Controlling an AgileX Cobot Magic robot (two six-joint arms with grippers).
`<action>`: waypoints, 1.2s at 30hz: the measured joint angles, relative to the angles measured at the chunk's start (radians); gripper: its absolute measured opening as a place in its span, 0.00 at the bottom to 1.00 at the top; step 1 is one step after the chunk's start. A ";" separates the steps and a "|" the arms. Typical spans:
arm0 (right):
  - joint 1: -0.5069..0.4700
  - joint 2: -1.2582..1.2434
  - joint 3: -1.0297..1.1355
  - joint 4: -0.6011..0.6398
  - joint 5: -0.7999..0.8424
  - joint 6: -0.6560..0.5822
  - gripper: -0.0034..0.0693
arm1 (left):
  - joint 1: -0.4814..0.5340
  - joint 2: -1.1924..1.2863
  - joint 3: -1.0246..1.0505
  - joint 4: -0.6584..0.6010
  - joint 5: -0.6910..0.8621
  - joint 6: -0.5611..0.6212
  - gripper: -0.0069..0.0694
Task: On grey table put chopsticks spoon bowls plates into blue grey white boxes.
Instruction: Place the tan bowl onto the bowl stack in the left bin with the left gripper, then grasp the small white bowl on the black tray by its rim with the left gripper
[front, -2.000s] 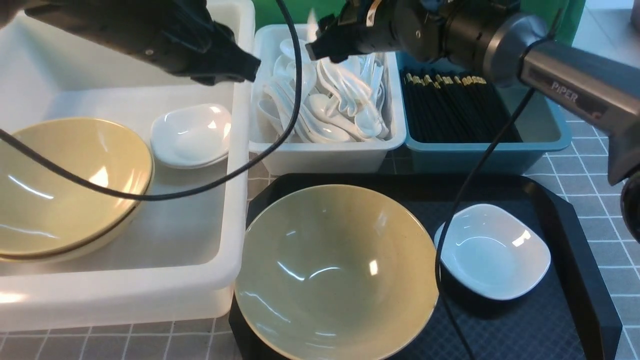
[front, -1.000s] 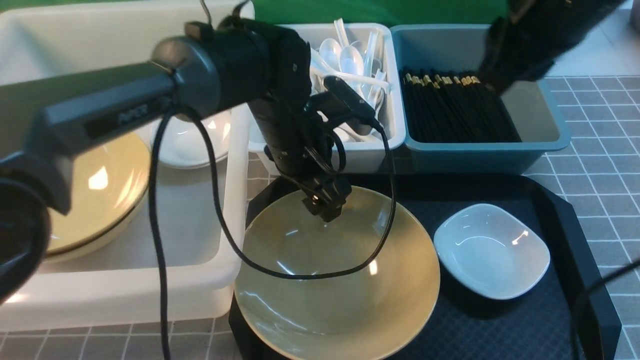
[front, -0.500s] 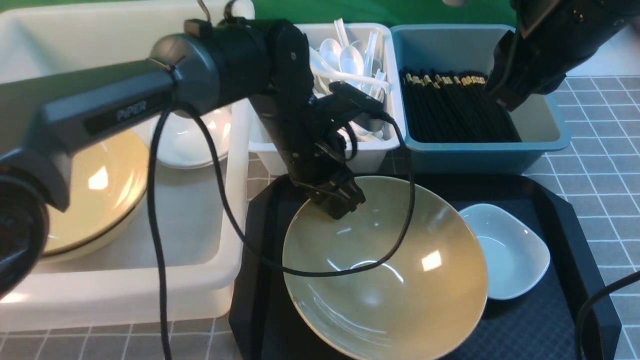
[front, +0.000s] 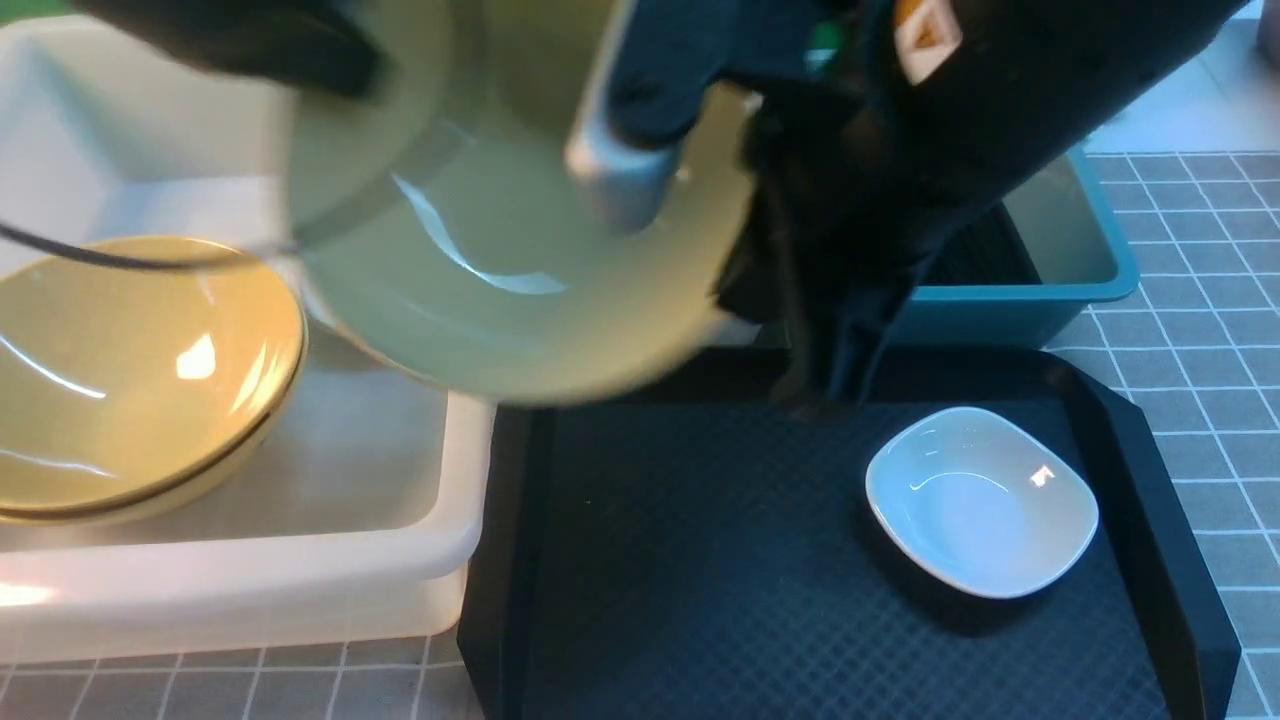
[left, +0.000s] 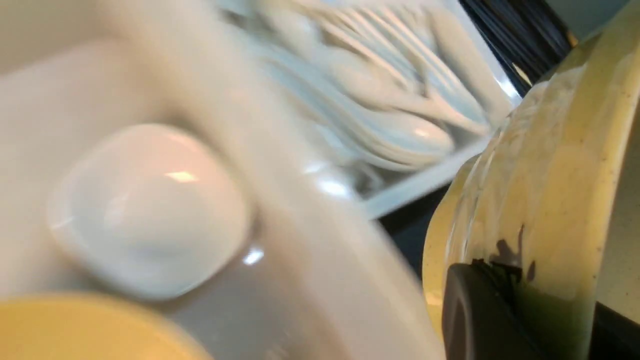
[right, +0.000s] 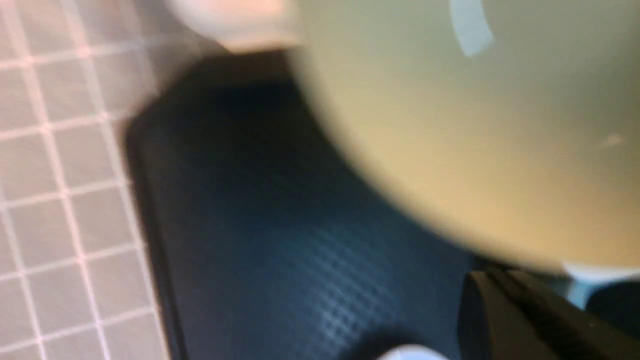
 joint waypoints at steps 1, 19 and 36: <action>0.009 0.000 -0.002 0.001 -0.003 -0.002 0.09 | 0.056 -0.016 0.003 -0.008 0.013 -0.001 0.10; 0.007 0.000 -0.010 -0.007 -0.040 -0.015 0.09 | 0.527 -0.032 0.483 0.004 -0.344 0.006 0.11; 0.005 0.000 -0.010 -0.010 -0.040 -0.042 0.09 | 0.527 0.016 0.393 0.229 -0.295 -0.013 0.80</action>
